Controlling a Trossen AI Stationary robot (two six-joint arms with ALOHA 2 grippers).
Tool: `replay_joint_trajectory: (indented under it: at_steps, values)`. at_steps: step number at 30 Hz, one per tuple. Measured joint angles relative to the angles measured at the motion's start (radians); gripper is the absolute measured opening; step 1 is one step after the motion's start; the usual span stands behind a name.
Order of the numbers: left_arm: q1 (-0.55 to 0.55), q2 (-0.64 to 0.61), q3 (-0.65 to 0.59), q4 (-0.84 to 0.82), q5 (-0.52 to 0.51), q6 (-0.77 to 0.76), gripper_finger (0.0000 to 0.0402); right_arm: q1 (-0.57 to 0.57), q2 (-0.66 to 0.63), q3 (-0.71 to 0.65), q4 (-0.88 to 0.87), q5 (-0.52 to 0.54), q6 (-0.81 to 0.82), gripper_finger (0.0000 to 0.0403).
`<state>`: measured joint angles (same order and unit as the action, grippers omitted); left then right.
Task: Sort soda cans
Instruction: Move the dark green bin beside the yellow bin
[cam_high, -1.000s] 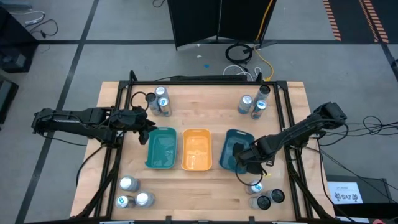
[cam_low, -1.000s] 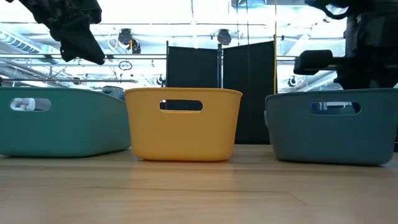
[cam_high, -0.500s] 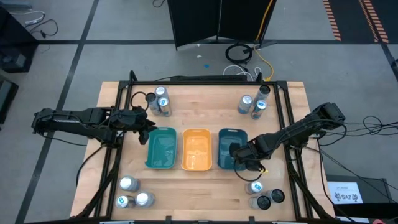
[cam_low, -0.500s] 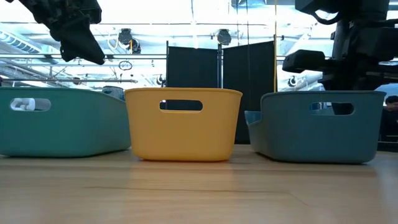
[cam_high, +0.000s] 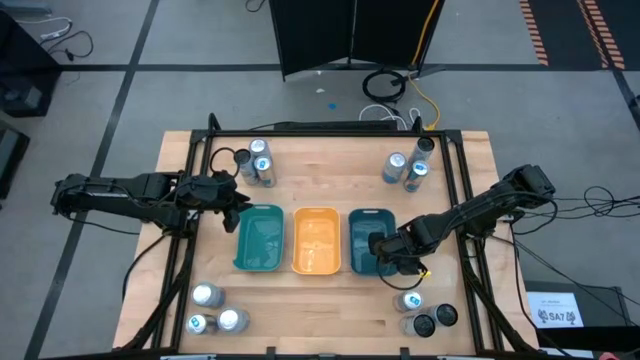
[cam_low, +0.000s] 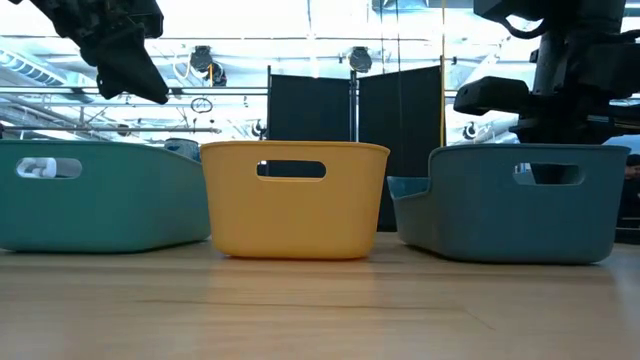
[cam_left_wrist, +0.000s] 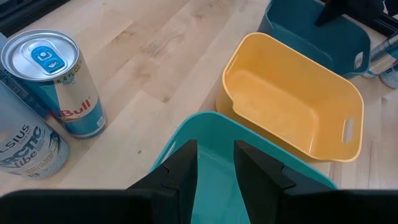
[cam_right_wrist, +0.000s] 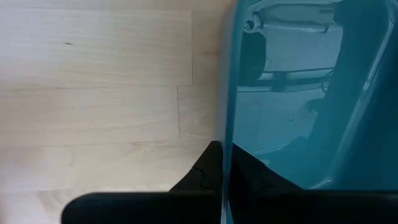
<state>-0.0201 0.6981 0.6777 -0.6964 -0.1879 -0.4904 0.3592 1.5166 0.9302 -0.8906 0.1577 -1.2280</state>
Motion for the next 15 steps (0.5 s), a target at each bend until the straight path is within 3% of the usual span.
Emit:
replay_joint_trajectory:
  at_steps: [15]
  values:
    - [0.0,0.0,0.0,0.0,0.0,0.0,0.0115,0.0,0.0,0.0,-0.001,0.005,0.048,0.0024]
